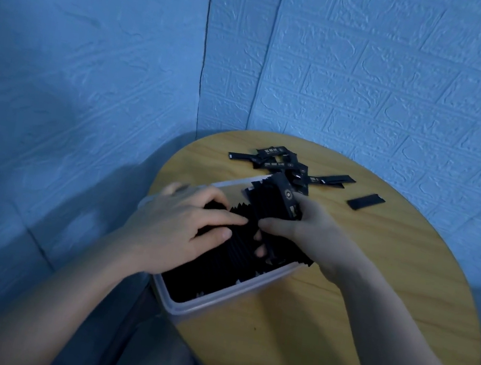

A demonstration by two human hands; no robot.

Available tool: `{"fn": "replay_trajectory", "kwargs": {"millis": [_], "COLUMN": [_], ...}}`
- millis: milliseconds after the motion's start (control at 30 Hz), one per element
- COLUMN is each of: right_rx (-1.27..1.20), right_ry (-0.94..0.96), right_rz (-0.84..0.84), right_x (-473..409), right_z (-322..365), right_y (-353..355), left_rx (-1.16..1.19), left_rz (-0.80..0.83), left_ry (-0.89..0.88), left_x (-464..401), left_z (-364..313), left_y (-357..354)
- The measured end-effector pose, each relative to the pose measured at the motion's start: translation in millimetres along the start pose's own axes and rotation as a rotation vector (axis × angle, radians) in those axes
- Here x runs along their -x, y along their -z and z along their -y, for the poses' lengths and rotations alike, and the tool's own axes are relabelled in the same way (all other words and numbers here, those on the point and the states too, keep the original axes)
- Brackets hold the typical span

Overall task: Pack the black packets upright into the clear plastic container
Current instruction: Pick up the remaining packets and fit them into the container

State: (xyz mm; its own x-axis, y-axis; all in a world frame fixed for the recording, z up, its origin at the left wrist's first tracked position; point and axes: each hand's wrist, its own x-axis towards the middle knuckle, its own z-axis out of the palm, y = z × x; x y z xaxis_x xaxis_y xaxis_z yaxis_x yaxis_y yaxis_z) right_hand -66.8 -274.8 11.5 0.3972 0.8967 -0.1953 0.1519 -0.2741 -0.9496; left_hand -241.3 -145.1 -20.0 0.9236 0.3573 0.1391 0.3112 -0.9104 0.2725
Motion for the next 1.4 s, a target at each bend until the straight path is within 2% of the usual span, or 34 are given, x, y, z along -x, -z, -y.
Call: {"fn": "replay_trajectory", "kwargs": {"millis": [600, 767, 933, 1067, 1167, 1300, 1400], "right_rx": [0.315, 0.569, 0.4, 0.197, 0.127, 0.093, 0.086], "right_ry": [0.08, 0.111, 0.067, 0.032, -0.002, -0.022, -0.014], "right_rz": [-0.056, -0.146, -0.109, -0.094, -0.074, -0.06, -0.048], "right_x": [1, 2, 0, 3, 3, 3, 4], "right_z": [2, 2, -1, -1, 0, 0, -1], "right_y": [-3, -10, -11, -7, -6, -3, -3], "left_rx": [0.023, 0.014, 0.013, -0.043, -0.126, -0.132, -0.1], "left_rz": [0.053, 0.062, 0.119, 0.147, 0.165, 0.159, 0.112], "left_ry": [-0.026, 0.001, 0.056, 0.022, -0.039, -0.016, -0.061], "left_x": [-5, -5, -3, -4, -8, -13, -14], "left_z": [1, 0, -9, -9, -7, -13, -11], "left_y": [3, 4, 14, 14, 11, 8, 6]}}
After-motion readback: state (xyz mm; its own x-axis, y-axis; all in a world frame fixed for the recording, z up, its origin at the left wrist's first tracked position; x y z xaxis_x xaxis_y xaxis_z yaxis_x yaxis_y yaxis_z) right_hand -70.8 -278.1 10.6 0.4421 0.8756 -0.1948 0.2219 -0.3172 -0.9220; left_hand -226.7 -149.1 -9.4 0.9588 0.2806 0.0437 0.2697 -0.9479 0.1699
